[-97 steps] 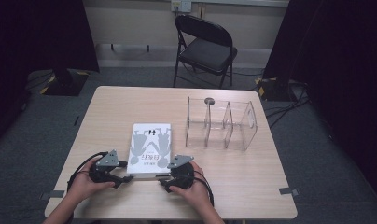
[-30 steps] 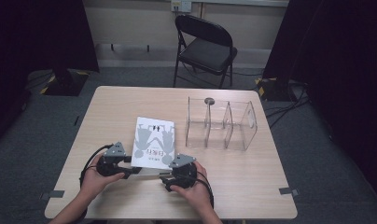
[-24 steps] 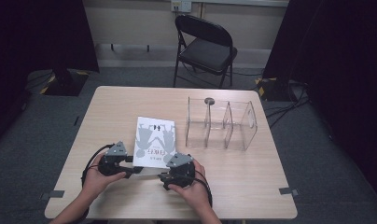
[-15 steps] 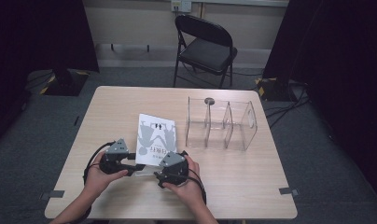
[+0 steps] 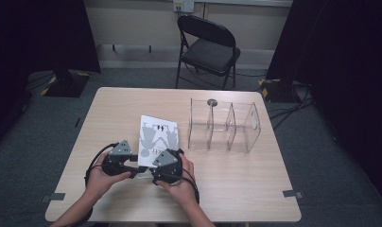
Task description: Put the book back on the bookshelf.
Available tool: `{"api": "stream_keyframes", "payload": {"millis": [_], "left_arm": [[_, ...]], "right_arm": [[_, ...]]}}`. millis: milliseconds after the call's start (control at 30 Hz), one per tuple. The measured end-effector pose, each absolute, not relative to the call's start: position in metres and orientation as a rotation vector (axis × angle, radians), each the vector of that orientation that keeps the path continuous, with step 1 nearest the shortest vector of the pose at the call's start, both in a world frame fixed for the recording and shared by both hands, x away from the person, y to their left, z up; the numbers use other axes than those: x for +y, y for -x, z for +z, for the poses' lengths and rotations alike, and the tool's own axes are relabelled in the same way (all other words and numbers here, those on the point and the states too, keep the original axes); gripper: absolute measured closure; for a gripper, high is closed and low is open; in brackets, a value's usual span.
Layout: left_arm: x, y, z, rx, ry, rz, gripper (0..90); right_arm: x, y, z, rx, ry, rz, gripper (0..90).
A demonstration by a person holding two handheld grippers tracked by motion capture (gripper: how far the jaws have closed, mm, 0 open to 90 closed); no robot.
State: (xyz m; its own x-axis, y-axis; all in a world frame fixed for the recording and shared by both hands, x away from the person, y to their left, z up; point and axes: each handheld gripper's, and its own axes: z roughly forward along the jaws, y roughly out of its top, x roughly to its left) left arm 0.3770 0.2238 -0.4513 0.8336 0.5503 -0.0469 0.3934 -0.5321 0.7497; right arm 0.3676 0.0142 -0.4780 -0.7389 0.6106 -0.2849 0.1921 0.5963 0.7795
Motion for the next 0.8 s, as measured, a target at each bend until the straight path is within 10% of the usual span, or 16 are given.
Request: {"api": "stream_keyframes", "payload": {"millis": [300,800], "left_arm": [[0.222,-0.375,-0.454,0.647,-2.208,0.275,39.8],[0.252,-0.378,-0.475,0.706,-2.333,0.345,23.1]], "right_arm": [[0.017,-0.359,-0.469,2.269,-0.457,0.936,40.0],[0.011,-0.361,-0.442,2.300,-0.426,0.886,55.0]]}}
